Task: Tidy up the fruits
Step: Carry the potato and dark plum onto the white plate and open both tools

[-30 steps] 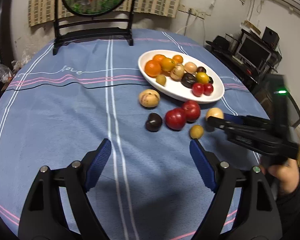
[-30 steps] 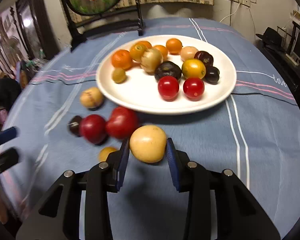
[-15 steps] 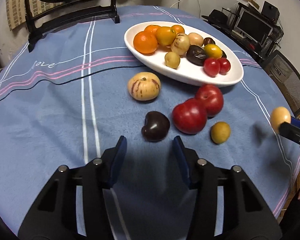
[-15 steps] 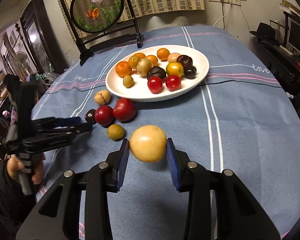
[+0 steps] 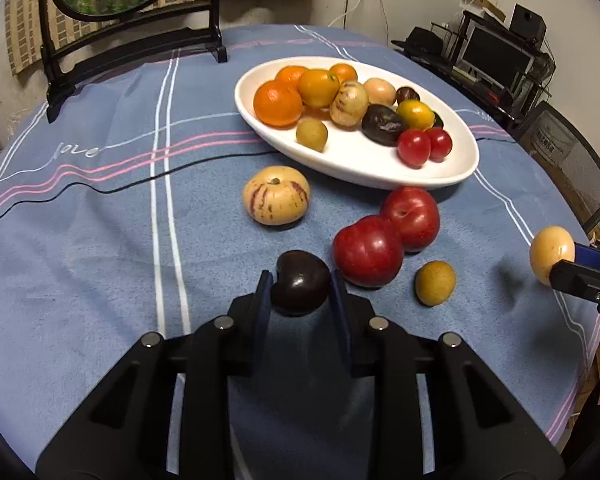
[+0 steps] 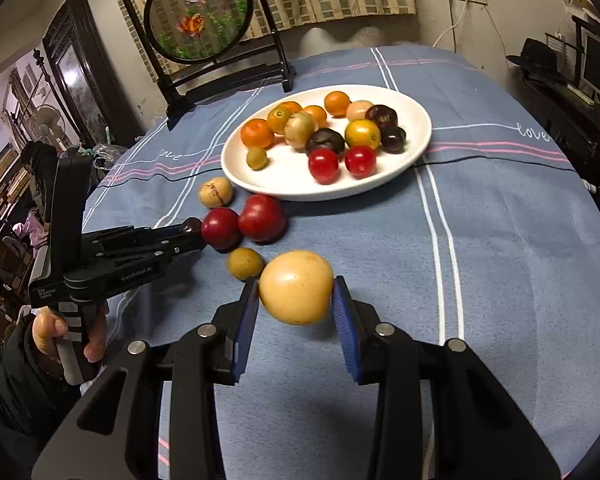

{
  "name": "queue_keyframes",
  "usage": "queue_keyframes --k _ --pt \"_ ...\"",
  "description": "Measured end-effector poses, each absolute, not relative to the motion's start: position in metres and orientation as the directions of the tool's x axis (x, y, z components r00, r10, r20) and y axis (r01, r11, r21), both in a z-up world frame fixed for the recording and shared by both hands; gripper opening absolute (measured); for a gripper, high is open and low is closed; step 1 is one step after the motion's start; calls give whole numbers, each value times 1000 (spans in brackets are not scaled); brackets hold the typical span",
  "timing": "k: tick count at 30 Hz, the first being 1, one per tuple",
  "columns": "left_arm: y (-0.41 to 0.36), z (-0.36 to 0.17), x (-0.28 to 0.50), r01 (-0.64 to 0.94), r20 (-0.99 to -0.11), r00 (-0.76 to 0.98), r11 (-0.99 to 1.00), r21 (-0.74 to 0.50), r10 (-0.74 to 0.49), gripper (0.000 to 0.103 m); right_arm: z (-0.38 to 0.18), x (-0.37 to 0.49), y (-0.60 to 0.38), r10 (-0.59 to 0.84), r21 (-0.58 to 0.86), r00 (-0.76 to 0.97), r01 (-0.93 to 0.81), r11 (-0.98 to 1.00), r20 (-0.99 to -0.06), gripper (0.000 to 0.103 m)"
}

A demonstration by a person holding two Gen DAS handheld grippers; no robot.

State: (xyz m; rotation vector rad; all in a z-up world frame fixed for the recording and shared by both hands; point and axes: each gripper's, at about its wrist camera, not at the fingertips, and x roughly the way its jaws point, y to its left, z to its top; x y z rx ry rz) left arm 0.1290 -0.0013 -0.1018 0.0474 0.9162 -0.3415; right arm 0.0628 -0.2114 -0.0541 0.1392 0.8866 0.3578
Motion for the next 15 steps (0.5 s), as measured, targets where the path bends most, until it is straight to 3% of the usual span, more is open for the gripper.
queue_keyframes --k 15 --pt "3 -78 86 303 -761 548 930 -208 -348 30 -47 67 -188 376 248 568 -291 924 -732 38"
